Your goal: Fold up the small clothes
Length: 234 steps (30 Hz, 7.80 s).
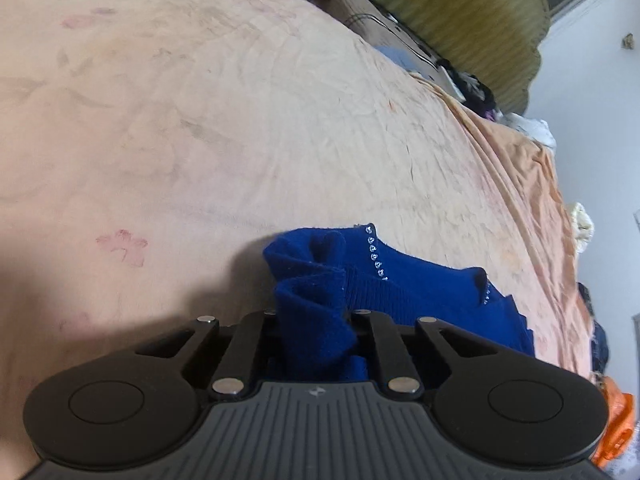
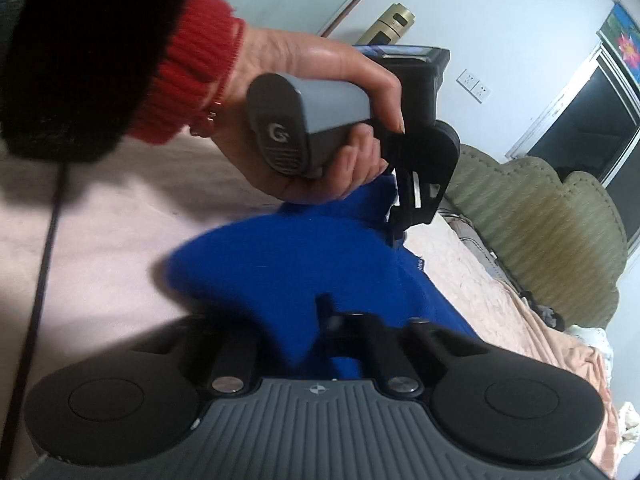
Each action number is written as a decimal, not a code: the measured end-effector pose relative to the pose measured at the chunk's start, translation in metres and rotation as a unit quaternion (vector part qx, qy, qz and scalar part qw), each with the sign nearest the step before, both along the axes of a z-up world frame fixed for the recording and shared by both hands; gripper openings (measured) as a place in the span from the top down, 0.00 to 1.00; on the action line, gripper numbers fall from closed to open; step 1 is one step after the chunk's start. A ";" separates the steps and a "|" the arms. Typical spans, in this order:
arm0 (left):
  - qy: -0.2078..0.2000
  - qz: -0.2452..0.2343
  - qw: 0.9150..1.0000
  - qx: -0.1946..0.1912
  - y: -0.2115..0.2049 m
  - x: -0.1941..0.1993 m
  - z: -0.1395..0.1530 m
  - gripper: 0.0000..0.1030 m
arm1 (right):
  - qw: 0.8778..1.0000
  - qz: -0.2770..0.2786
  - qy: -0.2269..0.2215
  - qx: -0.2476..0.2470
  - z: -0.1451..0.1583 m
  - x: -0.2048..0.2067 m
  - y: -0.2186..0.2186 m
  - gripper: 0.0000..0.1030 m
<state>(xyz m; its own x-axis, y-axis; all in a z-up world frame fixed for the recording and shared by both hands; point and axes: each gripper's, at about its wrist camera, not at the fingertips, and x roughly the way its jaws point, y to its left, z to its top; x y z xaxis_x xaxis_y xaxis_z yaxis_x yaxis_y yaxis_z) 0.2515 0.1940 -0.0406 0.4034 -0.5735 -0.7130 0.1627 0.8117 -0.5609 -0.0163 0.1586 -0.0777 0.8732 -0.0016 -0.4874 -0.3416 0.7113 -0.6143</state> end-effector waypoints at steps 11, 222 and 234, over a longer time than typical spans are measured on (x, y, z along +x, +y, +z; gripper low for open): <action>-0.096 0.019 0.992 0.081 -0.082 -0.034 0.090 0.89 | 0.977 -0.089 -0.053 0.185 0.070 -0.038 -0.105 0.96; -0.177 -0.136 0.971 0.091 -0.185 -0.222 0.012 0.83 | 0.779 -0.319 0.044 0.537 0.040 -0.072 -0.427 0.87; -0.269 -0.098 0.934 0.213 -0.196 -0.279 0.023 0.20 | 0.867 -0.313 -0.013 0.388 0.066 -0.089 -0.379 0.45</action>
